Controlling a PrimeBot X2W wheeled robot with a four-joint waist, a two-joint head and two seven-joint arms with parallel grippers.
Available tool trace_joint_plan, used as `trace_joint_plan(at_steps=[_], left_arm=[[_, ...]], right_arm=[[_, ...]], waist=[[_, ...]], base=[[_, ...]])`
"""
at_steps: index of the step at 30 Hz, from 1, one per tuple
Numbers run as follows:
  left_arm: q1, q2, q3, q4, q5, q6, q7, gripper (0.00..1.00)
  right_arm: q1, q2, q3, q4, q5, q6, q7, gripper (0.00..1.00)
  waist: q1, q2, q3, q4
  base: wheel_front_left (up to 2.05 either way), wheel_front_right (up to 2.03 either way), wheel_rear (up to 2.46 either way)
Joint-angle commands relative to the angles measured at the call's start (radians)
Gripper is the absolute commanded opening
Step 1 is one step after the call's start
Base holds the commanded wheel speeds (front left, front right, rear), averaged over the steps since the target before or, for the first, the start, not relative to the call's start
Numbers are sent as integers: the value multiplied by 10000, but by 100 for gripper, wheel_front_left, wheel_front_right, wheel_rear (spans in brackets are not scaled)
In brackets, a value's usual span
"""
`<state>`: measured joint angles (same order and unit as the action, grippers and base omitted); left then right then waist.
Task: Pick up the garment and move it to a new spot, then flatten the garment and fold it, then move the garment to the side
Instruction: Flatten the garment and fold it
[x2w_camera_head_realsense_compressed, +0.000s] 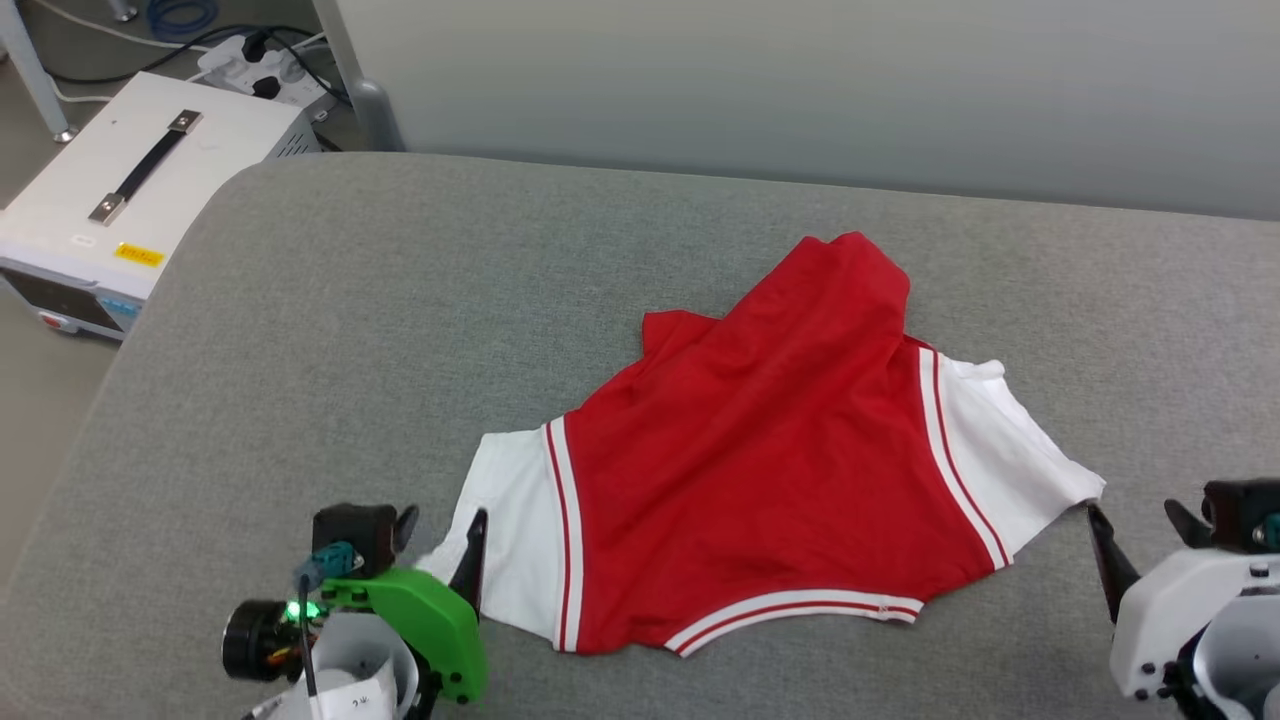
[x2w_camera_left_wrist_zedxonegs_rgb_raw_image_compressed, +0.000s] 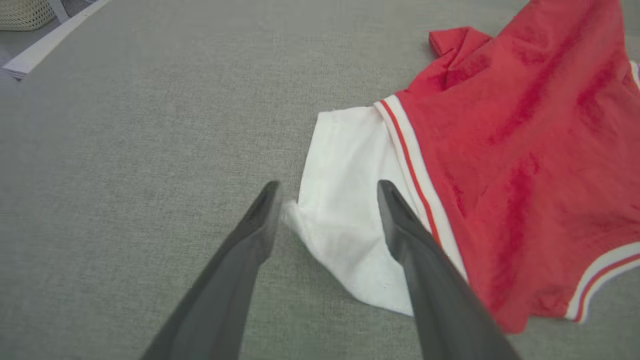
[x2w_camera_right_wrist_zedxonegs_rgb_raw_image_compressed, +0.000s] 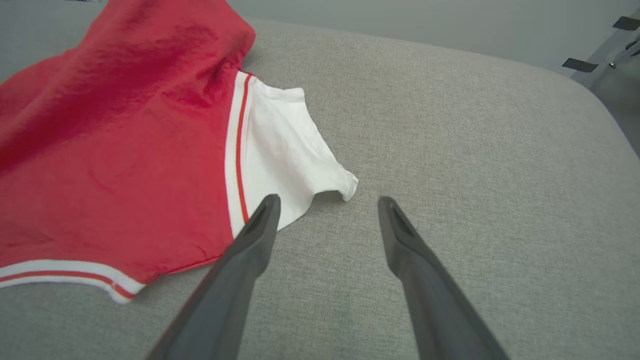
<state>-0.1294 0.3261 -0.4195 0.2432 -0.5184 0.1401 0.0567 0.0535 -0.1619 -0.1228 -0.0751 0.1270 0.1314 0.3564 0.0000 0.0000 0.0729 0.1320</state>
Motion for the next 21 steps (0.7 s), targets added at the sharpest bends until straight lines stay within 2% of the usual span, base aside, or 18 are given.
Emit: trace_joint_plan(at_steps=[1, 4, 10, 16, 21], left_arm=[[-314, 82, 32, -107, 232, -106, -446, 100], [-561, 165, 45, -292, 507, -240, -1238, 100], [-903, 249, 118, -516, 880, -338, -2457, 100], [-1064, 198, 92, -522, 945, -432, -2770, 100], [-1149, 131, 93, -402, 922, -454, -2878, 100]], right_arm=[[-396, -164, -55, -63, 17, -7, 441, 100], [-968, -461, -204, 65, 191, -7, 1449, 100], [-2218, -1100, -439, 1073, 272, -7, 3594, 100], [-3059, -1392, -663, 2287, 42, -7, 4512, 100], [-3052, -1299, -548, 2923, -45, -7, 4840, 100]], waist=[[0, 0, 259, 291], [0, 0, 499, 544], [0, 0, 973, 1077], [0, 0, 1378, 1562], [0, 0, 1523, 1797]], base=[[0, 0, 0], [0, 0, 0], [0, 0, 0], [0, 0, 0], [0, 0, 0]])
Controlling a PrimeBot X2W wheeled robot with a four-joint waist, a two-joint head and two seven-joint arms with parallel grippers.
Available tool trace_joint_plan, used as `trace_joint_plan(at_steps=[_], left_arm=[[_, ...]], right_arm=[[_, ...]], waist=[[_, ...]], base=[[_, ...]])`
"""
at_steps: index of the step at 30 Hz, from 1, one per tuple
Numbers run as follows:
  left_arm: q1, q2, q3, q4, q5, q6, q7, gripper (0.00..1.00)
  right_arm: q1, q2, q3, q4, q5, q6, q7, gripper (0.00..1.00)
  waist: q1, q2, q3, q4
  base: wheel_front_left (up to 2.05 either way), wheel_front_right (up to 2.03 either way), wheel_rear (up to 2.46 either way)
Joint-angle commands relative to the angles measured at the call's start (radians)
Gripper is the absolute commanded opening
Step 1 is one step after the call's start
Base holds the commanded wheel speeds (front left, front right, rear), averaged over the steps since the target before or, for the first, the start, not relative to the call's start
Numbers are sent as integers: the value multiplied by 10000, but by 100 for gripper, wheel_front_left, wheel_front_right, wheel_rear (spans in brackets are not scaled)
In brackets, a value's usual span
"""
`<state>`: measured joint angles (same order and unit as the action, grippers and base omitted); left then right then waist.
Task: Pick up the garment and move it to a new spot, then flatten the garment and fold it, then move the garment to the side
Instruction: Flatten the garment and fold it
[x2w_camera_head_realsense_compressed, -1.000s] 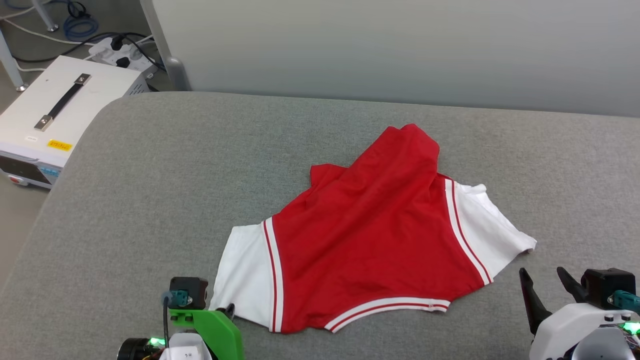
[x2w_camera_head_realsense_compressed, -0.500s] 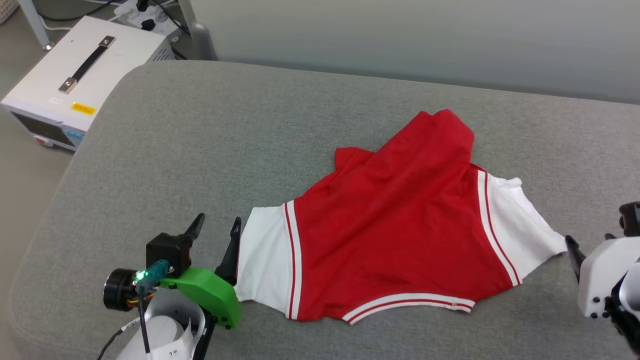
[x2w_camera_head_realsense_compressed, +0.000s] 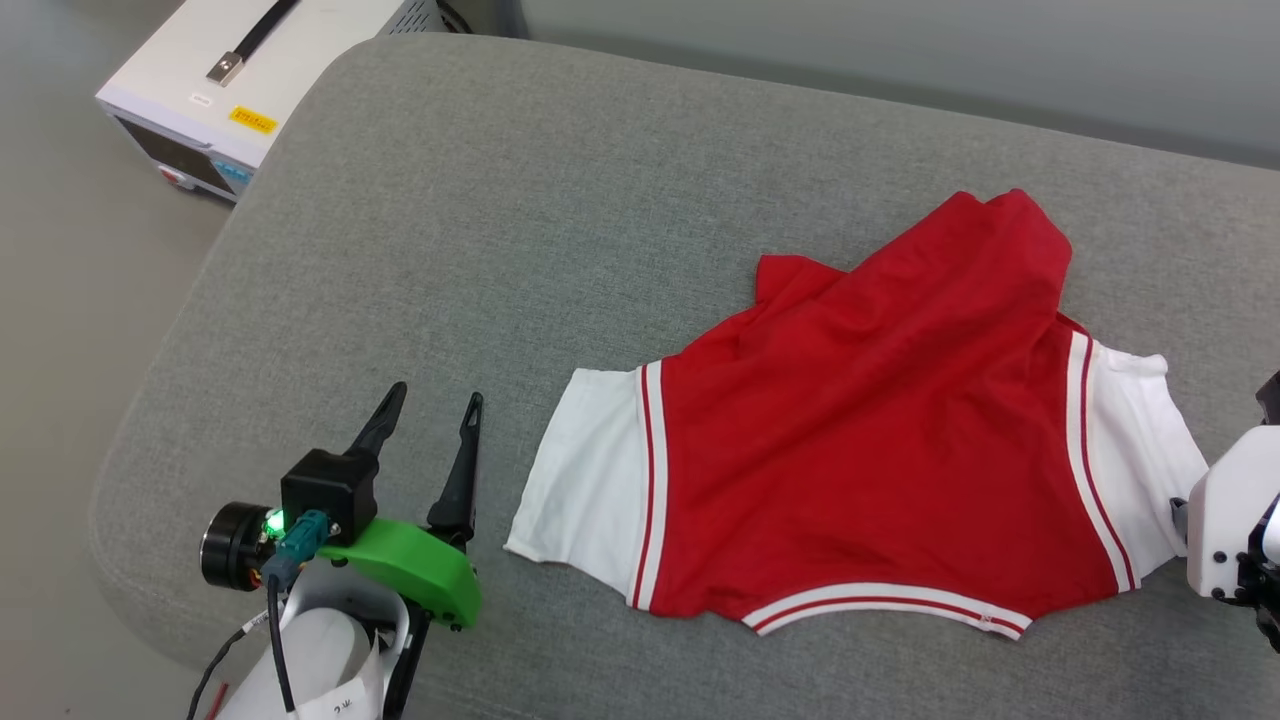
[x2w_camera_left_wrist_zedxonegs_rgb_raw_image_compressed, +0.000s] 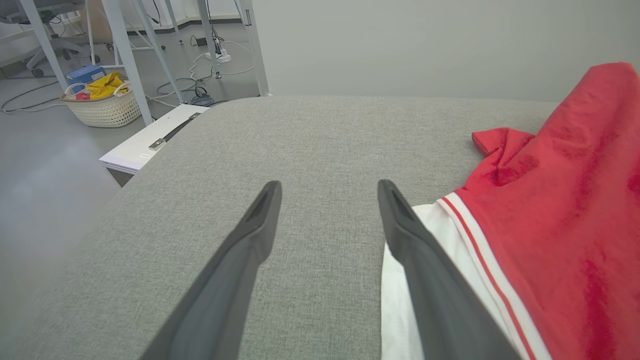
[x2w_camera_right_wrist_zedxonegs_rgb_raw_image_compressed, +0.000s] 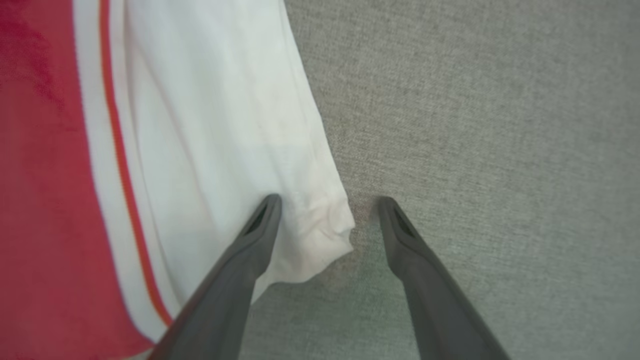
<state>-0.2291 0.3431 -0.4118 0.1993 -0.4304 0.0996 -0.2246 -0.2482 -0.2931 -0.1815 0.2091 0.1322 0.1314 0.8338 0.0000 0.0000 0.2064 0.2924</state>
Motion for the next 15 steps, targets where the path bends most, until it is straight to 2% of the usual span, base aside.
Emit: trace_joint_plan(at_steps=[1, 3, 4, 5, 10, 15], left_arm=[[-161, -53, 18, 116, 30, -58, -109, 100], [-157, -56, 17, 169, 20, -62, -130, 100], [-149, -54, 17, 204, 11, -62, -138, 100], [-134, -44, 18, 242, -3, -64, -142, 100], [-48, 36, 23, 417, -65, -73, -135, 100], [65, 111, -40, 533, -100, -77, -46, 100]], right_arm=[[98, 113, 144, 370, -109, -7, 112, 100], [210, 189, 176, 554, -87, -7, 81, 100], [277, 223, 199, 650, -86, -7, 61, 48], [344, 245, 240, 710, -96, -7, 10, 0], [493, 288, 125, 792, -71, -7, -461, 0], [855, -5, -245, 367, -57, -7, -651, 0]], waist=[[0, 0, 210, 232], [0, 0, 197, 226], [0, 0, 176, 207], [0, 0, 143, 167], [0, 0, -114, -148], [0, 0, -505, -570]], base=[[0, 0, 0], [0, 0, 0], [0, 0, 0], [0, 0, 0], [0, 0, 0], [0, 0, 0]])
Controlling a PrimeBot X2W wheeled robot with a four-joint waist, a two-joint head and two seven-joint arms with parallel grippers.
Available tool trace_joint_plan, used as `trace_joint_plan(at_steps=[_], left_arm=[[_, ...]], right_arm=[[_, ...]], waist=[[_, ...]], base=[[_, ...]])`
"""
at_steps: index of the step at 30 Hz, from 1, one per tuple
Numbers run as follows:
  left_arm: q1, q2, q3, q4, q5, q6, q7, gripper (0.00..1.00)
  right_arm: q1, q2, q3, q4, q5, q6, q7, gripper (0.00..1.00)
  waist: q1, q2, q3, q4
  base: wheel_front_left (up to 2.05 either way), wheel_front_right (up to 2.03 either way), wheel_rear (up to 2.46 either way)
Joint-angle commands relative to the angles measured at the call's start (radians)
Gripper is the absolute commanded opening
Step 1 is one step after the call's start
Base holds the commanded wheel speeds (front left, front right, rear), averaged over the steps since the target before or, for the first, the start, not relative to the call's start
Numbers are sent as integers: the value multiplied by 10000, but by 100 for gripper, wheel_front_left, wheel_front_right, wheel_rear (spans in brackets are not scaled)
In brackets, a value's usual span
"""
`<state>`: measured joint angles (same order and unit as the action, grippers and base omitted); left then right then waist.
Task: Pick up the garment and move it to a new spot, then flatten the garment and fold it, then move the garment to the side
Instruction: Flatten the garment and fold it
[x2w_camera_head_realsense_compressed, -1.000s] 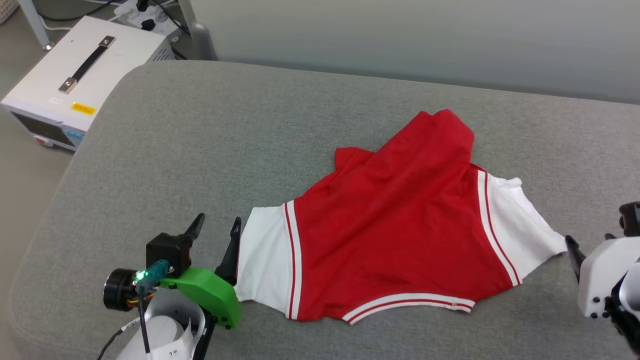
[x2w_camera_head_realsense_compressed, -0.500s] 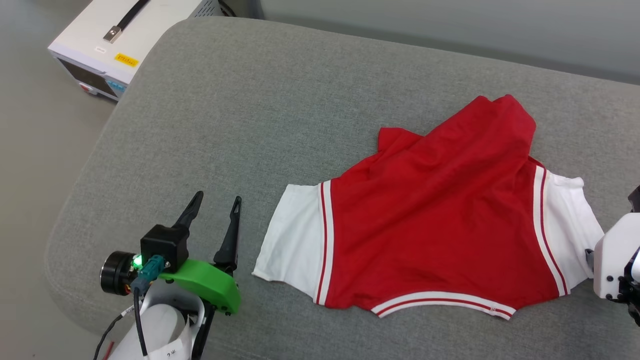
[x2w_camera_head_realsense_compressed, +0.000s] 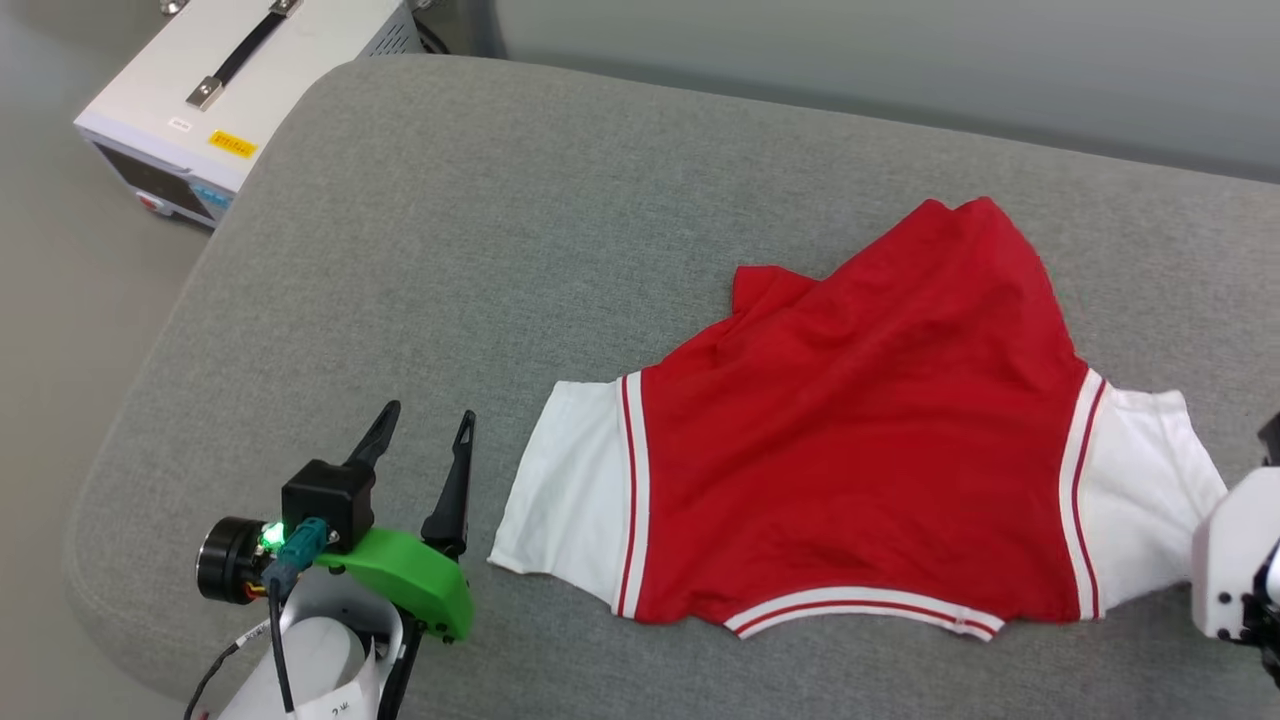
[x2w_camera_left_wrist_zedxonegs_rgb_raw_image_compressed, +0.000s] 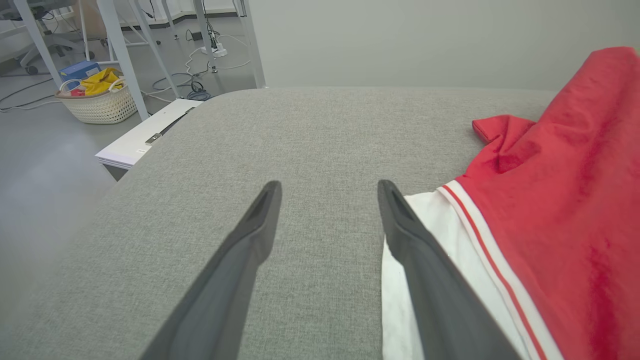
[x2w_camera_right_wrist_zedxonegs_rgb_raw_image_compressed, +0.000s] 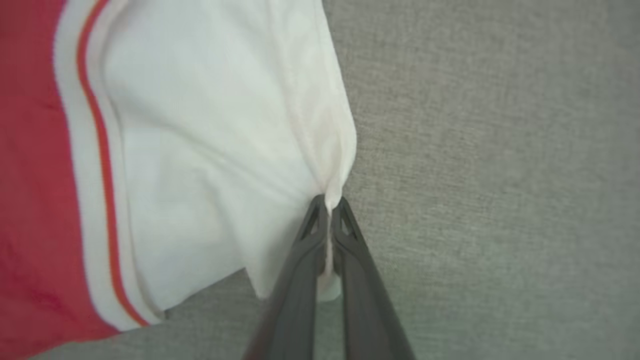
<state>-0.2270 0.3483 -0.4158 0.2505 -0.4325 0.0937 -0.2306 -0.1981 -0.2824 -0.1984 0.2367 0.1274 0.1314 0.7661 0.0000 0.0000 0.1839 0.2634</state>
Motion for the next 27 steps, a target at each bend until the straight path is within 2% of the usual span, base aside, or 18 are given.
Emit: trace_joint_plan(at_steps=[1, 10, 15, 16, 17, 27], left_arm=[[71, 66, -10, 40, -87, -13, 25, 100], [296, 79, -172, 107, -185, -65, 105, 100], [319, 62, -284, 216, -255, -143, 212, 100], [325, 62, -323, 260, -278, -179, 268, 100], [331, 67, -347, 294, -292, -200, 302, 100], [536, 11, -253, 151, -727, -377, 226, 100]], right_arm=[[456, -186, -159, -25, -6, -7, 35, 0], [1757, -960, -1131, -1160, 251, -7, 598, 0], [2199, -777, -1471, -1270, 265, -7, 533, 0], [2203, -701, -1516, -1267, 215, -7, 324, 46], [2170, -632, -1559, -1255, 157, -7, 90, 100], [1795, -321, -1105, -1536, 287, -7, -3376, 100]], waist=[[0, 0, -361, -356], [0, 0, -619, -949], [0, 0, -532, -1148], [0, 0, -523, -1185], [0, 0, -529, -1223], [0, 0, -899, -1611]], base=[[0, 0, 0], [0, 0, 0], [0, 0, 0], [0, 0, 0], [0, 0, 0], [0, 0, 0]])
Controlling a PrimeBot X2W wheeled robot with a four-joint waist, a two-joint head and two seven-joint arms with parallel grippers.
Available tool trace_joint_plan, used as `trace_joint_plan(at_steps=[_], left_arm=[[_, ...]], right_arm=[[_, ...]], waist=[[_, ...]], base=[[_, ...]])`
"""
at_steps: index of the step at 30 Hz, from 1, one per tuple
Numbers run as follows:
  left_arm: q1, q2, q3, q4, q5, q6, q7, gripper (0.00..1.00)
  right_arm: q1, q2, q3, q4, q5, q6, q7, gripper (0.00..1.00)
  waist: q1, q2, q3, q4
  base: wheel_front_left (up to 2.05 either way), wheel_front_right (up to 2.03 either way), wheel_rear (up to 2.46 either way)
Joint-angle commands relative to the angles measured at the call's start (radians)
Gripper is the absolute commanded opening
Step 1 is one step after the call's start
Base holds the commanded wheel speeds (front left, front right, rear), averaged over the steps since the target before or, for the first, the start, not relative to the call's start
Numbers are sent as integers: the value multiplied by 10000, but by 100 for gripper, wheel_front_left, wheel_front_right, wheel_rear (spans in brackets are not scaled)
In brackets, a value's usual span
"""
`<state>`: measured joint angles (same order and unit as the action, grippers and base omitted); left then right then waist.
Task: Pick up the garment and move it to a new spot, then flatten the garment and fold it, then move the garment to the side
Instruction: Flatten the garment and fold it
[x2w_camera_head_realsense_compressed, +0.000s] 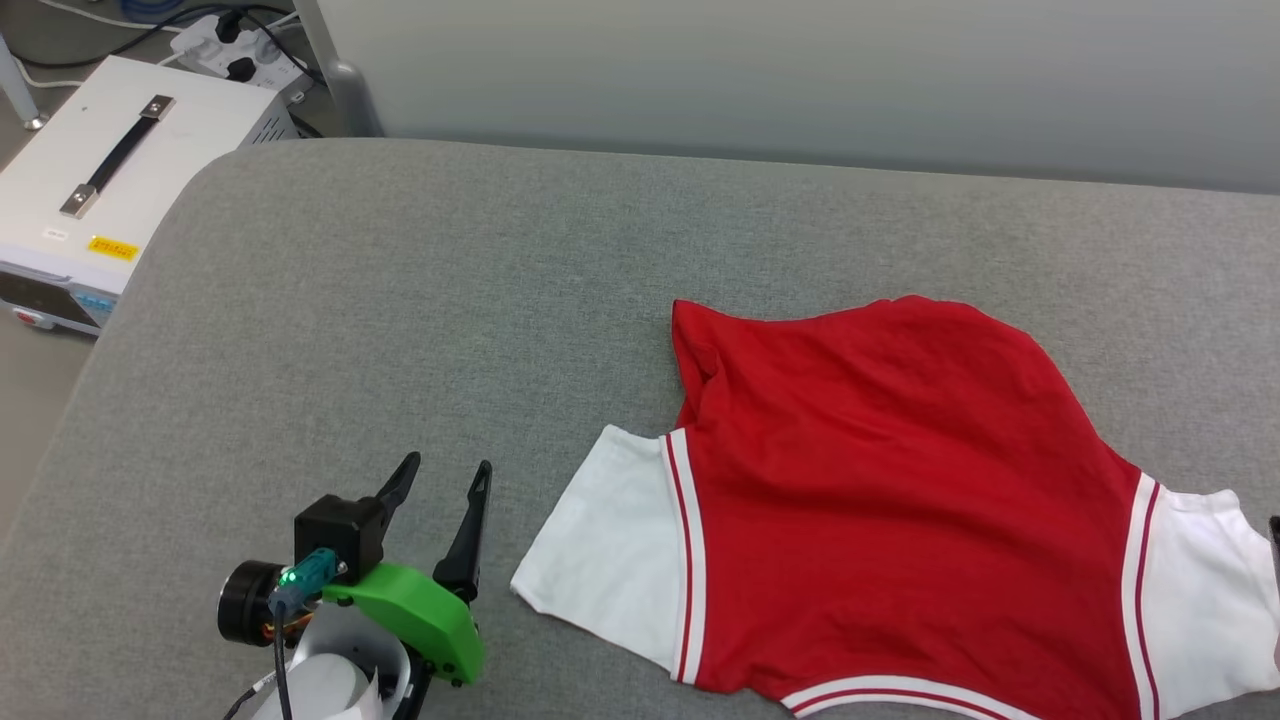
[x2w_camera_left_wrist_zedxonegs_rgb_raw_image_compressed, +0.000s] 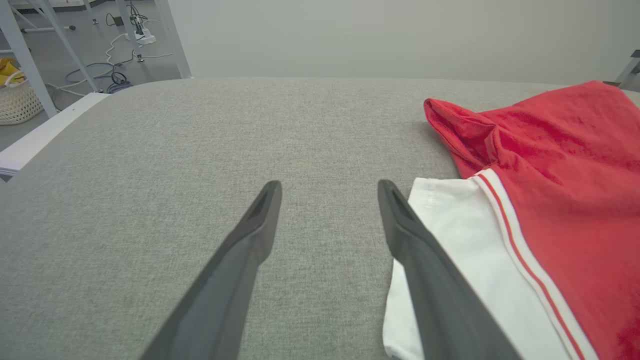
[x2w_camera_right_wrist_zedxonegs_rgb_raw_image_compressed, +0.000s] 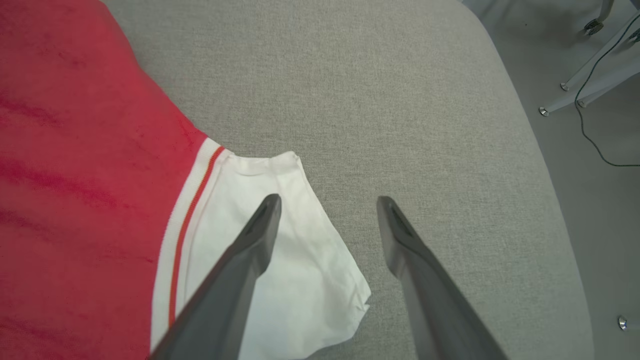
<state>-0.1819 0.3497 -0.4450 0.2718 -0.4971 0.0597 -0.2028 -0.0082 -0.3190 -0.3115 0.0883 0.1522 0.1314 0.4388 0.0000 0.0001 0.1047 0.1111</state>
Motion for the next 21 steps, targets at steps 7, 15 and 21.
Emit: trace_joint_plan(at_steps=[7, 15, 21], left_arm=[[605, -5, 12, -673, -256, -79, -175, 100], [916, 377, -398, -1686, -570, -231, 1362, 100], [914, 1103, -561, -2438, -769, 468, 4133, 100]], right_arm=[[429, 775, 203, -1032, 549, -7, -2413, 100], [1205, 2103, 70, -2257, 316, -7, -3446, 100], [1207, 2419, 200, -2966, 197, -7, -3430, 100]], waist=[[0, -1, -387, -270], [0, -1, -252, -436], [0, -1, 166, -814]], base=[[0, 0, 0], [0, 0, 0], [0, 0, 0]])
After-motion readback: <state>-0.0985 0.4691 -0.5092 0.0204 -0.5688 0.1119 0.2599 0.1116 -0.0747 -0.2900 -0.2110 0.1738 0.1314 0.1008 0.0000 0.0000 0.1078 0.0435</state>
